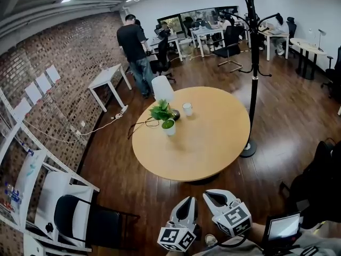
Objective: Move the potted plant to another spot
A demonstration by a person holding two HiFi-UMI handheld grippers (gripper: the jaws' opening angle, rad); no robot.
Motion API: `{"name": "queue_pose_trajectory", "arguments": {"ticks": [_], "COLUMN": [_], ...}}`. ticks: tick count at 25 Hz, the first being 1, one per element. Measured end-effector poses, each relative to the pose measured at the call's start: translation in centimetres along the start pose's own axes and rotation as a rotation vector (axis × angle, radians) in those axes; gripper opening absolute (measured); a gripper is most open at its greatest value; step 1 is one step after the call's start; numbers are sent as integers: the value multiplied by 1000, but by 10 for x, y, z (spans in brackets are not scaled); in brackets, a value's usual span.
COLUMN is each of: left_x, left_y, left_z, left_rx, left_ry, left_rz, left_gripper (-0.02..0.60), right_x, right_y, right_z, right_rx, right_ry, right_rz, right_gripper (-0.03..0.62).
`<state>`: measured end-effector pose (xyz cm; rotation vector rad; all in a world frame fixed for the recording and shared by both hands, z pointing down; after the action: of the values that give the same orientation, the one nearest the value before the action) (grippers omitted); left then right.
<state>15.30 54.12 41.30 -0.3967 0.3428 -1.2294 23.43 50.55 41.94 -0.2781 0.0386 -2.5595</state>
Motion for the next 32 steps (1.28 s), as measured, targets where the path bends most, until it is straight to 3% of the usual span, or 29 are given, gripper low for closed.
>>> {"name": "queue_pose_trajectory", "arguments": {"ticks": [13,24,32], "left_x": [57,191,270], "left_y": [-70,-158,-208], "left_z": [-28,-66,-69], "left_rx": [11,20,15], "left_ry": [-20,17,27], "left_rz": [-18,-95,-157], "left_gripper": [0,0,0], "right_x": [87,210,282], "right_y": [39,155,225], "right_z": [-2,-20,-8], "right_rx": [29,7,-4], "right_ry": [-10,9,-4], "right_rz": [-7,-47,-88], "right_gripper": [6,6,6]}}
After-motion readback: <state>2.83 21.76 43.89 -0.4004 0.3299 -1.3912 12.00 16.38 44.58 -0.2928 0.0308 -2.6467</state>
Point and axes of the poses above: the fingertips, and each gripper's own axes: x forward along the fingers, y to its right, z out of its underside, the point moved 4 cm from there along -x, backward along the fingers, and after that the axes turned 10 degrees about -x, right-handed, at the moved point
